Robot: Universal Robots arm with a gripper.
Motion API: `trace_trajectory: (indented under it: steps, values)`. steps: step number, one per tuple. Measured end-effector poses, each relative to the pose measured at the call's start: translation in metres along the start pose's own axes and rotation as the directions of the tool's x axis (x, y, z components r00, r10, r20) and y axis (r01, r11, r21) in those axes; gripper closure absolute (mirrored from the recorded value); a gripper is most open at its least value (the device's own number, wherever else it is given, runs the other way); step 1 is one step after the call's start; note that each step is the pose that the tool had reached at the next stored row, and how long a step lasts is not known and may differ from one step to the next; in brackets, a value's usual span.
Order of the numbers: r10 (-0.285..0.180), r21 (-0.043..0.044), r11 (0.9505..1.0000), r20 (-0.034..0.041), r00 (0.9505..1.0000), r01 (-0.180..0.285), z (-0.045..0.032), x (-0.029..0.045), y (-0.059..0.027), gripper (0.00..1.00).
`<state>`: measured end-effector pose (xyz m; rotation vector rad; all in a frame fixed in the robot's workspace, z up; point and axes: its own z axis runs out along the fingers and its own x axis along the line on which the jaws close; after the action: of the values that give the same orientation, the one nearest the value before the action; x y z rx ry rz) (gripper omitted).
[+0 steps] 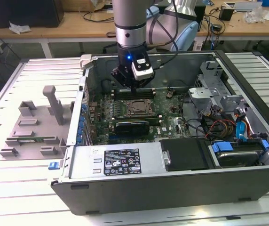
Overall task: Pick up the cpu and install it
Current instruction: 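Install the first cpu locking lever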
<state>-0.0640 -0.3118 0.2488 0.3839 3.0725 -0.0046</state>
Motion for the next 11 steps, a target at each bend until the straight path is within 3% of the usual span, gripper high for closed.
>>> trace_trajectory:
  steps: [4,5,8,11]
  values:
    - [-0.023,0.0009,0.9997,-0.0034,0.9997,0.023,0.0011,-0.0008,-0.0024,0.89]
    - [-0.051,0.0021,0.9987,-0.0087,0.9987,0.051,0.0023,-0.0012,-0.0026,0.89]
    - [-0.078,0.0038,0.9969,-0.0143,0.9969,0.078,0.0036,-0.0033,-0.0023,0.89]
    - [-0.082,0.0044,0.9966,-0.0198,0.9964,0.082,0.0047,-0.0156,0.0001,0.89]
